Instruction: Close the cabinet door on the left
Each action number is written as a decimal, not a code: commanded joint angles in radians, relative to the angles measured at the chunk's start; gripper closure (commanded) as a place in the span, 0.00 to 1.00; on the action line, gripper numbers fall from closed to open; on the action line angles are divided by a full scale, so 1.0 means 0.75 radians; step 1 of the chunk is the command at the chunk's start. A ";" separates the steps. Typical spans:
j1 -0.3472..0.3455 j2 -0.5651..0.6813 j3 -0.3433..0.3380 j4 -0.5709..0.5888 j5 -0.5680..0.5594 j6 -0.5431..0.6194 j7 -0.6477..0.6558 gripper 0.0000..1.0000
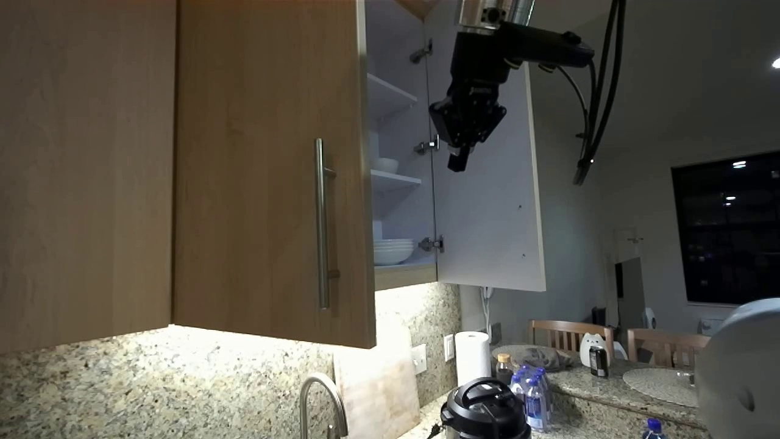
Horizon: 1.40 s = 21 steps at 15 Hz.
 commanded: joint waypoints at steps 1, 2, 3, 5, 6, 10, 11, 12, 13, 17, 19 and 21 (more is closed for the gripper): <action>0.061 -0.088 0.050 -0.092 -0.005 0.057 -0.012 0.92; 0.073 -0.102 0.067 -0.097 -0.006 0.049 -0.010 0.93; 0.082 -0.110 0.081 -0.096 -0.003 0.036 -0.008 0.93; 0.102 -0.123 0.108 -0.087 0.005 0.016 -0.010 0.93; 0.111 -0.136 0.123 -0.089 0.004 0.019 -0.011 0.93; 0.162 -0.160 0.181 -0.082 0.004 0.038 -0.029 0.93; 0.175 -0.164 0.192 -0.080 0.004 0.044 -0.032 0.93; 0.185 -0.168 0.202 -0.079 0.004 0.049 -0.033 0.93; 0.193 -0.165 0.212 -0.073 0.003 0.052 -0.035 0.93; 0.220 -0.142 0.233 -0.052 -0.005 0.092 -0.066 0.93; 0.217 -0.125 0.246 -0.036 -0.012 0.107 -0.079 0.93; 0.219 -0.090 0.246 -0.015 -0.013 0.126 -0.112 0.93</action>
